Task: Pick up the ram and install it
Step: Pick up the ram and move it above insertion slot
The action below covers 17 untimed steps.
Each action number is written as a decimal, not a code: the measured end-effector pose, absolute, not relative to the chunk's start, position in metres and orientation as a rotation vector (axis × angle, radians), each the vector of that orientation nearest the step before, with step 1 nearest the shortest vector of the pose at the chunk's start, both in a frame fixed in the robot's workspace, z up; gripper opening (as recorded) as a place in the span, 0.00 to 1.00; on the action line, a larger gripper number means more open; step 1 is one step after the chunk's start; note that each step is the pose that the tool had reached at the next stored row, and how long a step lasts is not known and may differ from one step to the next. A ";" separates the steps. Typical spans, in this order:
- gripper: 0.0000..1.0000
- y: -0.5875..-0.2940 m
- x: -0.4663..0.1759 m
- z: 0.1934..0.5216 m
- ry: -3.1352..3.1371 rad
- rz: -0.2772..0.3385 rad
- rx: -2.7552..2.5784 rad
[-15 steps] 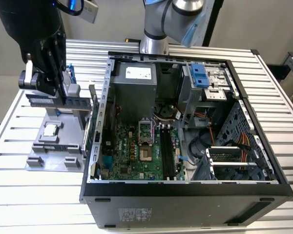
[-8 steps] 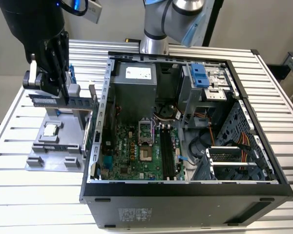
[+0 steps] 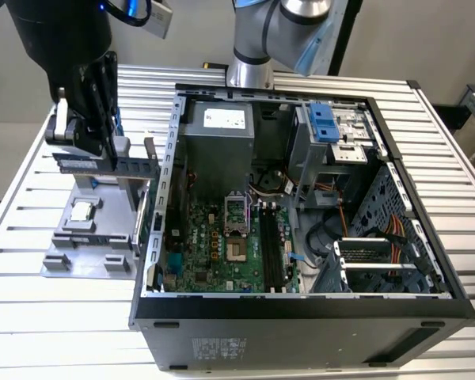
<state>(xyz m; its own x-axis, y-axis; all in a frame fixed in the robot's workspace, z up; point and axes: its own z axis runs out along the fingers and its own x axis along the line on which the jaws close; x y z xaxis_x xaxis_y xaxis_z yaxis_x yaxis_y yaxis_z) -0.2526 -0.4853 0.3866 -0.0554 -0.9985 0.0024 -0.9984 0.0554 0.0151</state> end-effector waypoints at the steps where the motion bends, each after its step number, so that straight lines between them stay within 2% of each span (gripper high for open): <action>1: 0.00 -0.485 -0.252 0.387 -2.273 -0.015 2.151; 17: 0.00 -0.485 -0.238 0.387 -2.273 -0.015 2.151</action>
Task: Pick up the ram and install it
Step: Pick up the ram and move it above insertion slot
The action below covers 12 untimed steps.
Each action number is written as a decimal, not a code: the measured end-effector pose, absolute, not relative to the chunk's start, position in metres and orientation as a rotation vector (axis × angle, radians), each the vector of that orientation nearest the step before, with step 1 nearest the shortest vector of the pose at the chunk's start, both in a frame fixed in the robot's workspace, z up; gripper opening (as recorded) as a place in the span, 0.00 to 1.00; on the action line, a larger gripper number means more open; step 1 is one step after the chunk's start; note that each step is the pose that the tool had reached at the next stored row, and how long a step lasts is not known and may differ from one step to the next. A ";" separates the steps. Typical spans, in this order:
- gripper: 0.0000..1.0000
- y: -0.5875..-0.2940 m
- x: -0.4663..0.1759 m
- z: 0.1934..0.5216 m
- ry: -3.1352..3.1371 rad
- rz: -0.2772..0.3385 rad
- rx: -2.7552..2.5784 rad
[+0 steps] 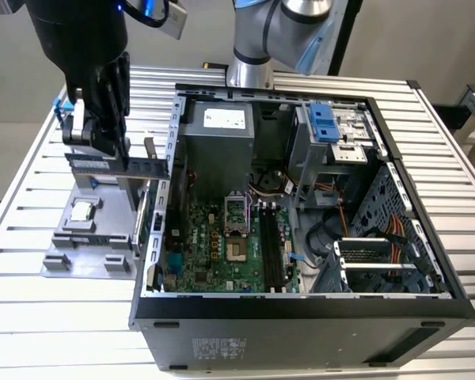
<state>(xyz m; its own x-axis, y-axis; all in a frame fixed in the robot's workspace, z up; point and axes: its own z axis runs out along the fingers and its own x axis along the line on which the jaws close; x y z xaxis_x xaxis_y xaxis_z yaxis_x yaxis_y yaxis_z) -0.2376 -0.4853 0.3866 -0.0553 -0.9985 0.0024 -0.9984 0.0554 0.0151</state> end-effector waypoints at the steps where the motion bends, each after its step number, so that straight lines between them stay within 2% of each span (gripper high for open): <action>1: 0.00 -0.485 -0.237 0.387 -2.273 -0.015 2.151; 12: 0.00 -0.485 -0.227 0.387 -2.273 -0.015 2.151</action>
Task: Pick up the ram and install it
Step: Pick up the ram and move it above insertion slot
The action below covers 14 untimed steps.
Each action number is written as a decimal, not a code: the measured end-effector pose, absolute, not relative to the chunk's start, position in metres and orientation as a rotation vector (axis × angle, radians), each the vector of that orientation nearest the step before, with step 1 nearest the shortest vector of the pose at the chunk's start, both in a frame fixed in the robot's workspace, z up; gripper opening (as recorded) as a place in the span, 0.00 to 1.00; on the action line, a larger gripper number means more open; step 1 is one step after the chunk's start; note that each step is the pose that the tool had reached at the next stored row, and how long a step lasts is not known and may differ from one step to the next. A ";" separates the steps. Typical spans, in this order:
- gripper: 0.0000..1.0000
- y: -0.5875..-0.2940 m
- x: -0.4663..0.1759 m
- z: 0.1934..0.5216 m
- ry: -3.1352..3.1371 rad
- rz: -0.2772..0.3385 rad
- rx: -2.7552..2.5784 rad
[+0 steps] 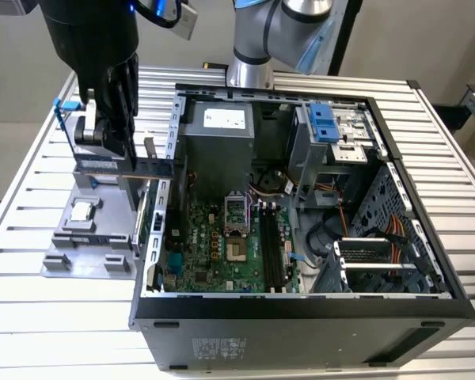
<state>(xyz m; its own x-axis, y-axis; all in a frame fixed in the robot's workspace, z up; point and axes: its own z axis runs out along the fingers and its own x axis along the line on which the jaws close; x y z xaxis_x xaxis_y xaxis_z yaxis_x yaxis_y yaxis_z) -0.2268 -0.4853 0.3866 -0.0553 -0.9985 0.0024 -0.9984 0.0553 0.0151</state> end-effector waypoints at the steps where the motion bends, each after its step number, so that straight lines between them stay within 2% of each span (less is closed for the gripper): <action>1: 0.00 -0.485 -0.226 0.387 -2.273 -0.015 2.151; 14: 0.00 -0.485 -0.217 0.387 -2.273 -0.014 2.151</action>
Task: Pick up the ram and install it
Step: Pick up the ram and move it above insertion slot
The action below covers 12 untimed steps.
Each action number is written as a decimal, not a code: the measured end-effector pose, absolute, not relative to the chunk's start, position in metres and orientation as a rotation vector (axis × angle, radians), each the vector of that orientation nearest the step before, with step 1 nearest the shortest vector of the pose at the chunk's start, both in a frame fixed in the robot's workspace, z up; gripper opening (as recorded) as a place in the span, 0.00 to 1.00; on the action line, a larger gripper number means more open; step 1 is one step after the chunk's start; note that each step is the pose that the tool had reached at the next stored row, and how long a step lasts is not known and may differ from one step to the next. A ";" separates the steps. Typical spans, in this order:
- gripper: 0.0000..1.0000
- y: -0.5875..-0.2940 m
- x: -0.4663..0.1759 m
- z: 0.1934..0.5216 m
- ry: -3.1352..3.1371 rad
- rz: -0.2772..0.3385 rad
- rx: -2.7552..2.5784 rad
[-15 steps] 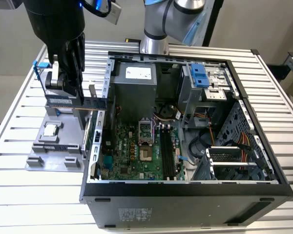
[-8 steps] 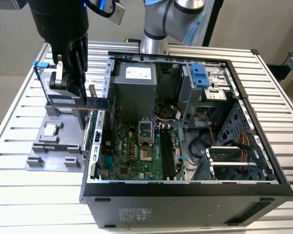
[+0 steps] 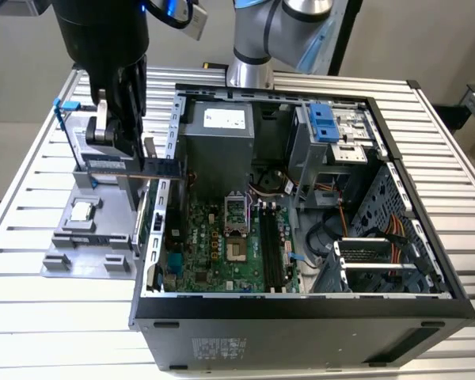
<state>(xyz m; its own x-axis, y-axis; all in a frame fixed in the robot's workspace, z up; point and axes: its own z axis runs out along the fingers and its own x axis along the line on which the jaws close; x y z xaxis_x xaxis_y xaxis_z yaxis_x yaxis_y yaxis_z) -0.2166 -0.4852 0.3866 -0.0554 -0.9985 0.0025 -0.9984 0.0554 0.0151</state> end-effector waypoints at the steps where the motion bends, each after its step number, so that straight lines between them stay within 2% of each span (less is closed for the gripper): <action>1: 0.00 -0.485 -0.216 0.387 -2.273 -0.015 2.151; 12: 0.00 -0.485 -0.208 0.387 -2.273 -0.014 2.151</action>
